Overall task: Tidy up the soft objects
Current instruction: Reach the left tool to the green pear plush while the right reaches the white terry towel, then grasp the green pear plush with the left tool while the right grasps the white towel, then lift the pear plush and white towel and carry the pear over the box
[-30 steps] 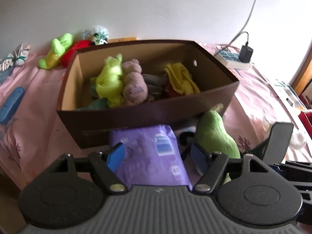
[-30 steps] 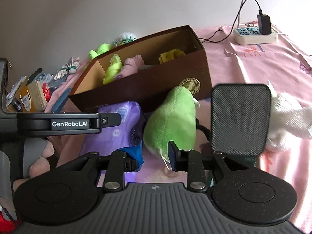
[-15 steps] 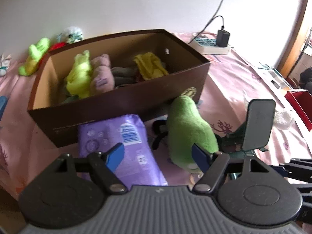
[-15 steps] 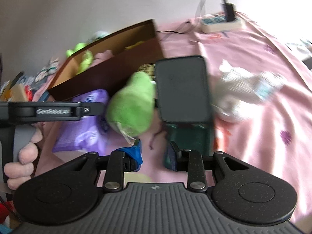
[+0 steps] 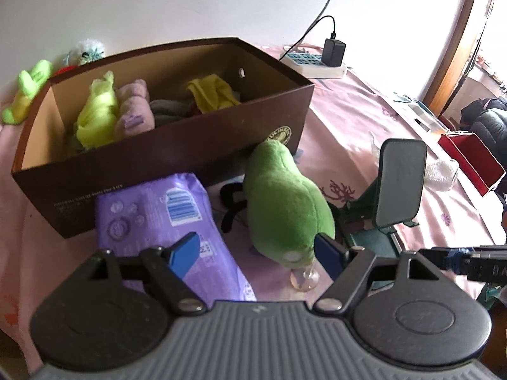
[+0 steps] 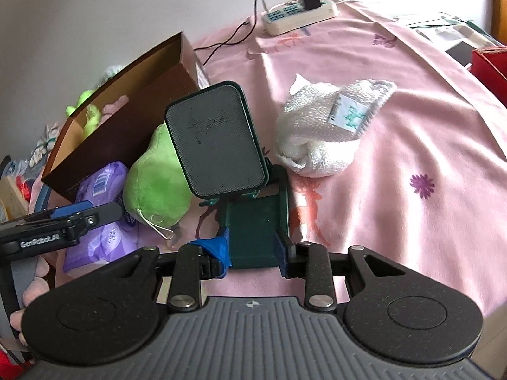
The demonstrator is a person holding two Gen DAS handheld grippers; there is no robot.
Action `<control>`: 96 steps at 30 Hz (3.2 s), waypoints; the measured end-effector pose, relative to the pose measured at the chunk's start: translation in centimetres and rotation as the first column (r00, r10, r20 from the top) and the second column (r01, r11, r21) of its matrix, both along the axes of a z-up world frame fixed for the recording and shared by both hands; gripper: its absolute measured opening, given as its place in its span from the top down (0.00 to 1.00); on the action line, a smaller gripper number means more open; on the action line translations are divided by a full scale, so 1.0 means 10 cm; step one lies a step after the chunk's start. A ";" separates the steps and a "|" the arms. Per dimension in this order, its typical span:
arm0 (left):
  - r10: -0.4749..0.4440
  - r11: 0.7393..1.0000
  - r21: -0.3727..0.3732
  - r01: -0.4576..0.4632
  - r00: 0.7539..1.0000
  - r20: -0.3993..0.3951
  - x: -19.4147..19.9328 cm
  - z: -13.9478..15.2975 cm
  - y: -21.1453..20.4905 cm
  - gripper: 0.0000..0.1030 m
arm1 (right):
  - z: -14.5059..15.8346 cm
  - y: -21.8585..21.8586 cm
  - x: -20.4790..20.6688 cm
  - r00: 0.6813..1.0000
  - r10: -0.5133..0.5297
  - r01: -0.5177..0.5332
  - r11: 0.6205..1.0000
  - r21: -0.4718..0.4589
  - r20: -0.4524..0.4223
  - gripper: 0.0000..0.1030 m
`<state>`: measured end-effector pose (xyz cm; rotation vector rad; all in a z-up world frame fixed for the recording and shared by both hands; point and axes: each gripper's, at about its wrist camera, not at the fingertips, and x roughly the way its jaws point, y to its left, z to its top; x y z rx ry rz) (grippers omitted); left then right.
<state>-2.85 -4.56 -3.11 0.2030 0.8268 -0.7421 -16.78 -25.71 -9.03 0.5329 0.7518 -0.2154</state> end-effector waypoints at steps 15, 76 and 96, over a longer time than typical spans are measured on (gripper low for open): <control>0.012 0.999 -0.040 -0.012 1.000 -0.004 0.02 0.07 -0.21 0.20 | -0.04 -0.64 0.11 0.999 0.043 -0.042 0.998 0.053 -0.015 0.85; 0.098 0.986 0.147 -0.079 0.987 -0.124 0.60 -0.29 -0.94 0.15 | -0.14 -1.14 1.10 0.986 0.166 -0.165 0.984 0.071 -0.009 0.45; 0.113 0.987 0.128 -0.095 0.983 -0.146 0.57 -0.27 -0.93 0.27 | -0.15 -1.13 1.08 0.988 0.155 -0.154 0.986 0.059 -0.007 0.46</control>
